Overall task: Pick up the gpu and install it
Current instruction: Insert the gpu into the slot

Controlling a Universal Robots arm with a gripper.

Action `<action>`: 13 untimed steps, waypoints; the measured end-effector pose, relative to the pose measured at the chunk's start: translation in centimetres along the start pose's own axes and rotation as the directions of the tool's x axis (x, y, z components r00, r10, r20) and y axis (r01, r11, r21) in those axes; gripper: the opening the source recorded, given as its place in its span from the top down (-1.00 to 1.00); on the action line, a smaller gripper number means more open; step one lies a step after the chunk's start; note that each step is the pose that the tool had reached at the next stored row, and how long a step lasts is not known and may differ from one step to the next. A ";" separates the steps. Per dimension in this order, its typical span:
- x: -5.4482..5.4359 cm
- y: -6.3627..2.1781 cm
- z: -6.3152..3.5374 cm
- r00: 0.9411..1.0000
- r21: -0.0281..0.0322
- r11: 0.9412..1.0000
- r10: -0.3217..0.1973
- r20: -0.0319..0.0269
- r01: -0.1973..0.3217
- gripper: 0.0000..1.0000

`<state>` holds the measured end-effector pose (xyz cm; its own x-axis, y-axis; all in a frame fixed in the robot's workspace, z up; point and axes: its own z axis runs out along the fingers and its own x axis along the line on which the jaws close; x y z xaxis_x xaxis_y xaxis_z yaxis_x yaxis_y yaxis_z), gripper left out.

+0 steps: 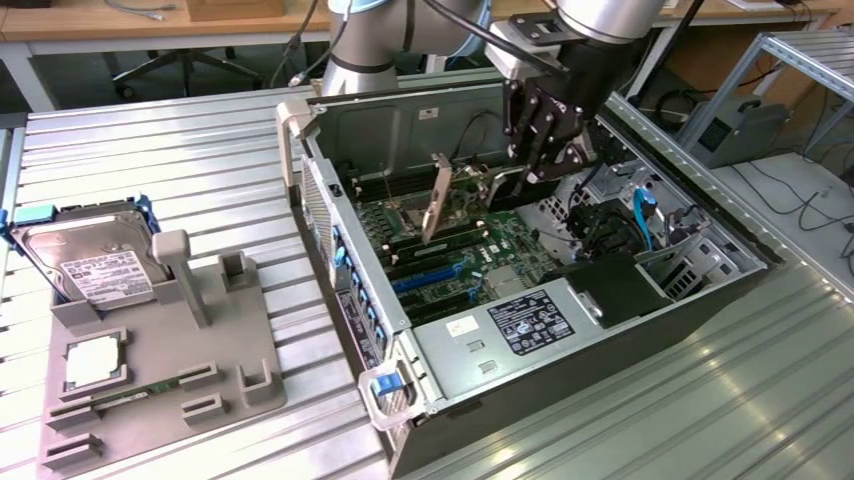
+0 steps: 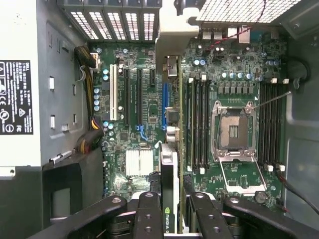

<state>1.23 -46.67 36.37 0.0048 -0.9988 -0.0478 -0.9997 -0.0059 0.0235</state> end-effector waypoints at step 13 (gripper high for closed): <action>0.0 0.96 0.56 1.000 0.002 1.000 0.000 0.000 0.000 0.47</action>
<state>0.26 -46.67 35.83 0.0049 -0.9988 -0.0478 -0.9997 -0.0059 0.0216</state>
